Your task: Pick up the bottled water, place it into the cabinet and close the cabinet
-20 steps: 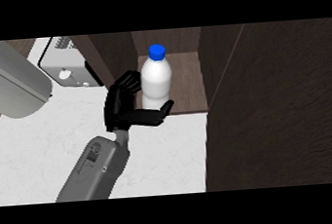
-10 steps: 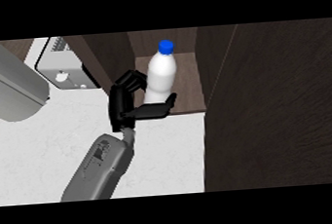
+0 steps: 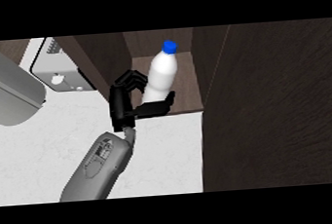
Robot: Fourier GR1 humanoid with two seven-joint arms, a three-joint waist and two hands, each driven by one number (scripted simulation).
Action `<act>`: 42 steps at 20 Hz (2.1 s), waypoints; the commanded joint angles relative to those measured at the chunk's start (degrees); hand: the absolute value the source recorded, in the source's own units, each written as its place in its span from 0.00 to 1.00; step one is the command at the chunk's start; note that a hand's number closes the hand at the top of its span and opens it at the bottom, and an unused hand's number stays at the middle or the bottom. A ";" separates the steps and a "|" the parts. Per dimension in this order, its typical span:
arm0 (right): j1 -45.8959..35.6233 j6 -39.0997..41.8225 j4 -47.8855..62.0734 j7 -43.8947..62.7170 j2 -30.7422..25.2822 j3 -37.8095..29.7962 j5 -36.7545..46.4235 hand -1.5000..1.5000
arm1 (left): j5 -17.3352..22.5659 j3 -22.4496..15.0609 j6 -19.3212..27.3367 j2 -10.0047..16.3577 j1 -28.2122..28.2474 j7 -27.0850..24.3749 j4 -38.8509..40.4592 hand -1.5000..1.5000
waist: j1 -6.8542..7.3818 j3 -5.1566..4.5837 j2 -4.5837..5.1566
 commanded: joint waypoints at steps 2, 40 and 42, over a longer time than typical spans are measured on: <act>0.86 0.27 -1.65 0.68 -0.87 -0.31 -0.78 0.00 | -1.05 4.17 -5.34 2.29 -17.33 1.31 15.48 1.00 | -2.17 -0.37 1.87; 0.98 2.43 2.33 -4.75 -2.74 -3.38 -1.59 0.00 | 3.38 22.71 -21.91 2.71 -28.26 -31.46 47.02 0.00 | 0.37 -0.40 1.71; 1.62 -1.08 -0.66 -1.96 -0.67 0.57 1.44 0.00 | 3.78 22.88 -23.65 1.70 -29.19 -31.44 44.84 0.00 | 1.30 -0.40 1.17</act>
